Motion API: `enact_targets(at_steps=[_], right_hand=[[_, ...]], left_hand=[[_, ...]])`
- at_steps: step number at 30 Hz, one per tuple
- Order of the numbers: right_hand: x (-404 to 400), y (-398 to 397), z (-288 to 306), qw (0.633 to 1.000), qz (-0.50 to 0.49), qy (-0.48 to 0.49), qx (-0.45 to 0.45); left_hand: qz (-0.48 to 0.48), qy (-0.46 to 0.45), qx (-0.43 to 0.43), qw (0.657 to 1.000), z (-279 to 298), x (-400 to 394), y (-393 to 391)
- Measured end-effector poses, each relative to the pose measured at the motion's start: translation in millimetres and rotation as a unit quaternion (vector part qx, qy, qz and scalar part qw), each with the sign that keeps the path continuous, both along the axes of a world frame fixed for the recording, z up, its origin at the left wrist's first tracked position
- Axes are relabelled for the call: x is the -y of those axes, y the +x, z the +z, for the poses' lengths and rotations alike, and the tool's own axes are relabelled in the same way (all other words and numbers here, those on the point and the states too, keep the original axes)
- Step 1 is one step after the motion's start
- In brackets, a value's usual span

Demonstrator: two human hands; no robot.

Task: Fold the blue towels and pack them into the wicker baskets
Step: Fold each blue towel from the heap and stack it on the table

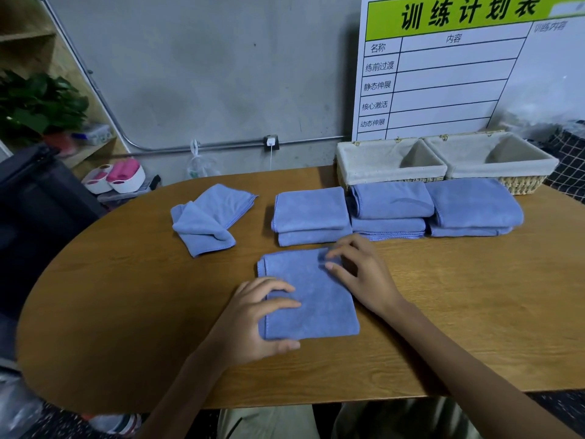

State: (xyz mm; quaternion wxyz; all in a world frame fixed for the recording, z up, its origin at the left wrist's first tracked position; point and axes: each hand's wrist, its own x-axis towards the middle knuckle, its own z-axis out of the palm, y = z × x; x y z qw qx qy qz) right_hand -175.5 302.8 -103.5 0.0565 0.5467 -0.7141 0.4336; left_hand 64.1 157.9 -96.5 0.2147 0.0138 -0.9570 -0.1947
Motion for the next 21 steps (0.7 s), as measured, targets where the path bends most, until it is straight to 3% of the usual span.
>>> enact_targets(at_steps=[3, 7, 9, 12, 15, 18, 21], right_hand=[[-21, 12, -1, 0.996, 0.052, -0.001, -0.069], [-42, 24, 4, 0.989, 0.130, 0.039, -0.054], [-48, 25, 3, 0.981, 0.154, 0.070, -0.092], [-53, 25, 1, 0.965, 0.157, 0.114, -0.179], [-51, 22, 2, 0.960, 0.155, 0.100, -0.210], [-48, 18, 5, 0.977, 0.149, 0.038, -0.144], [-36, 20, 20, 0.992, 0.107, 0.003, 0.062]], left_hand=[[-0.006, -0.024, -0.006, 1.000, -1, -1, 3], [-0.013, -0.041, -0.060, 0.997, -2, -1, -2], [-0.015, -0.049, -0.079, 0.996, -2, -2, -5], [0.004, -0.026, -0.091, 0.996, -1, -3, -6], [0.008, 0.030, -0.090, 0.995, 12, -7, -9], [0.019, 0.185, -0.026, 0.982, 34, -4, -13], [0.039, 0.317, 0.073, 0.945, 61, 8, -22]])
